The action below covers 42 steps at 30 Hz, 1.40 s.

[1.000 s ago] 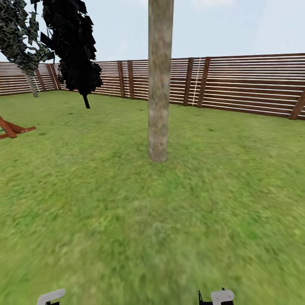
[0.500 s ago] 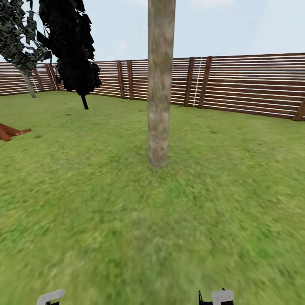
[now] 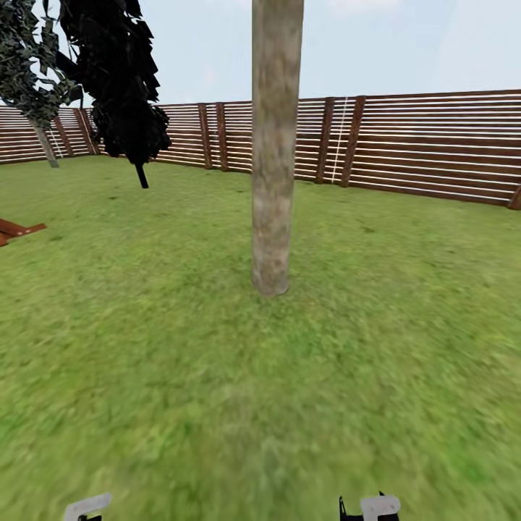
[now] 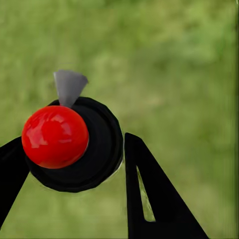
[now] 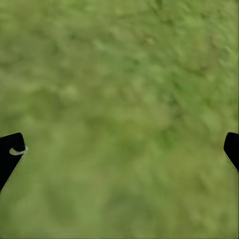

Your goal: In the garden, pick up the pesticide atomizer on the floor and spray pesticide onto both trees until each tree trunk is fully covered.

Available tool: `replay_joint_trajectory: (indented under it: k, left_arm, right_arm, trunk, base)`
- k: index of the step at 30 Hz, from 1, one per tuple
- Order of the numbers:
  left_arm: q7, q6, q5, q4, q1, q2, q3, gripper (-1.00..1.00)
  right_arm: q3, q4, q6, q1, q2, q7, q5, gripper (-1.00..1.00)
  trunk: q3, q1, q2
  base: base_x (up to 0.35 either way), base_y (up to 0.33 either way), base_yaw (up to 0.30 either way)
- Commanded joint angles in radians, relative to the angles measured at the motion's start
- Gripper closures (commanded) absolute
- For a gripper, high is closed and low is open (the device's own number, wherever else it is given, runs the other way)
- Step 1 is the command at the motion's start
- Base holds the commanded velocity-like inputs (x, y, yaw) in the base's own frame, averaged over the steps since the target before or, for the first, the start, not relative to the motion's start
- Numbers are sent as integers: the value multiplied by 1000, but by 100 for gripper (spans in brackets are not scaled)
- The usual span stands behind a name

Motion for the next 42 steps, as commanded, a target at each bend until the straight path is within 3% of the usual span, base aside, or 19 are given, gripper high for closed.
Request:
replay_joint_trajectory:
  k: [1, 17, 42]
  left_arm:
    - [1, 0, 0, 0, 0, 0, 0, 100]
    - [1, 0, 0, 0, 0, 1, 1, 100]
    - [1, -1, 1, 0, 0, 0, 0, 100]
  right_arm:
    - [0, 0, 0, 0, 0, 0, 0, -100]
    - [0, 0, 0, 0, 6, 0, 0, -100]
    - [0, 0, 0, 0, 7, 0, 0, -100]
  trunk:
    - [0, 0, 0]
    - [7, 0, 0]
    - [9, 0, 0]
  base:
    - [340, 0, 0]
    - [340, 0, -97]
    - [340, 0, -17]
